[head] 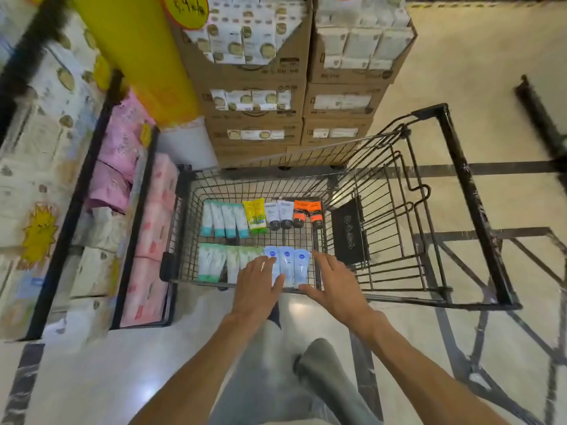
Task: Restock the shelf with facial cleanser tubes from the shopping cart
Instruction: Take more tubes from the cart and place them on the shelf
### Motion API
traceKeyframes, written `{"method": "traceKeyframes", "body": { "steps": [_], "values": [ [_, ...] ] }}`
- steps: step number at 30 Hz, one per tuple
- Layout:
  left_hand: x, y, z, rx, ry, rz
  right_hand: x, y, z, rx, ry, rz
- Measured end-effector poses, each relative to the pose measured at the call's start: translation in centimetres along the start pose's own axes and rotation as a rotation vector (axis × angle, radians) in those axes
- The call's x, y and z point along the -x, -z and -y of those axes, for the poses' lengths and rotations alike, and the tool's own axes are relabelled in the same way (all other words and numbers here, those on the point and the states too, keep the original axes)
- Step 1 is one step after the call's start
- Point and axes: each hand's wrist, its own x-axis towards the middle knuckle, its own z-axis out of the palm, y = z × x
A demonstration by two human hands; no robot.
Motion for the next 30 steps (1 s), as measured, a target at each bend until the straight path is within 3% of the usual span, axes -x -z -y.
{"method": "traceKeyframes", "body": {
  "steps": [8, 15, 22, 30],
  "values": [
    [-9.6, -2.7, 3.2, 0.151, 0.105, 0.211, -8.8, -2.3, -2.6, -0.011, -0.115, 0.141],
    [-15.6, -10.6, 5.9, 0.162, 0.196, 0.342, -14.6, -8.0, -7.0, -0.086, -0.232, 0.274],
    [-20.1, -19.2, 7.1, 0.19, 0.285, 0.302, -17.6, -14.2, -12.3, -0.117, -0.289, 0.35],
    [-22.3, -24.7, 5.2, 0.023, 0.448, 0.213, -18.5, -17.4, -15.1, -0.212, -0.39, 0.363]
  ]
}}
